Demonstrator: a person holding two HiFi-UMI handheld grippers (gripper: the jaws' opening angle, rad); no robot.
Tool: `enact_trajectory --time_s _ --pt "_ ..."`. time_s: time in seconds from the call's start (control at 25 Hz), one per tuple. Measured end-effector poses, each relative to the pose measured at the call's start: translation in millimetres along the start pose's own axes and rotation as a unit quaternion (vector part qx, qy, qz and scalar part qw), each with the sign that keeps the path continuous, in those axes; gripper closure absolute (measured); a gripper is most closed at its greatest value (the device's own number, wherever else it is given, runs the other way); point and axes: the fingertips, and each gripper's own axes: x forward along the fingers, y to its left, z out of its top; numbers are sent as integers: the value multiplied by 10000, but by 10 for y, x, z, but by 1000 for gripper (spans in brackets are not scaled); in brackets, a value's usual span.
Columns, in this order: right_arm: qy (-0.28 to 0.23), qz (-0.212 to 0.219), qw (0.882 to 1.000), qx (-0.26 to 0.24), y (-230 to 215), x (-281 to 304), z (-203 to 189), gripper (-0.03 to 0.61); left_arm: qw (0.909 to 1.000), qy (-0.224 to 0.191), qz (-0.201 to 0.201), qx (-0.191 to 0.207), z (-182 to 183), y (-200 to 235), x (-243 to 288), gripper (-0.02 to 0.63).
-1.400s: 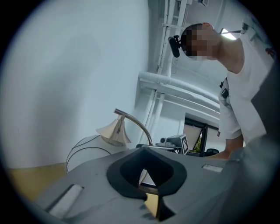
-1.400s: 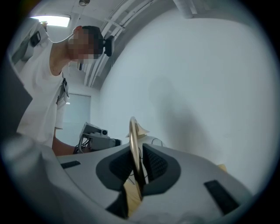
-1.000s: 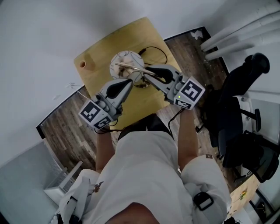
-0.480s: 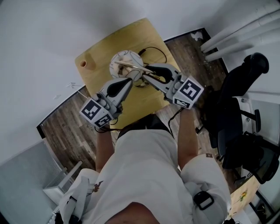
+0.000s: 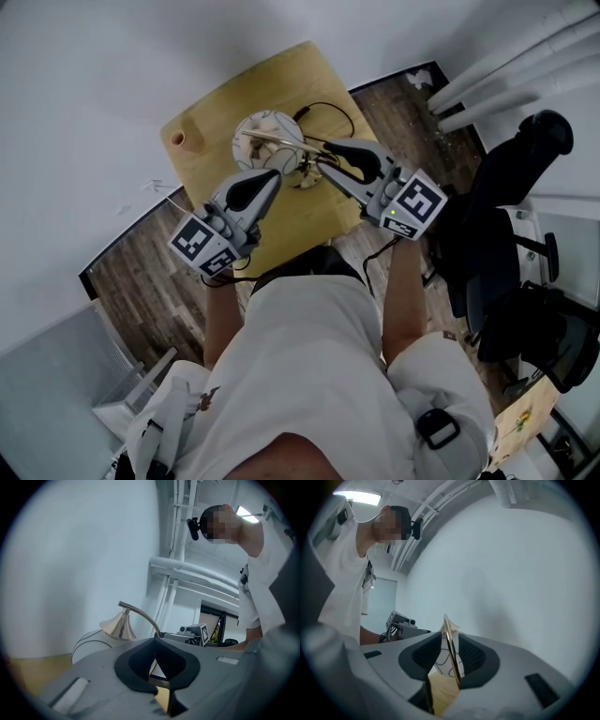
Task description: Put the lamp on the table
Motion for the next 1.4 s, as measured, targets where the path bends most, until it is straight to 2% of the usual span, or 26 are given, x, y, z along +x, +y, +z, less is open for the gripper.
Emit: enact_trajectory --time_s 0.12,0.36,0.64,1.4 --pt "-76 2 9999 -81 67 -41 92 475 10000 -50 32 8 48 -31 -32 617" --pt "-215 0 9993 -315 280 -73 312 578 9997 -206 84 42 203 -156 -102 617" --pt "-185 -61 9991 -380 414 -50 391 580 9991 -367 183 144 315 -237 -197 617" --pt "-128 34 9999 -27 602 11 208 580 9992 -162 363 -22 69 -169 -300 617"
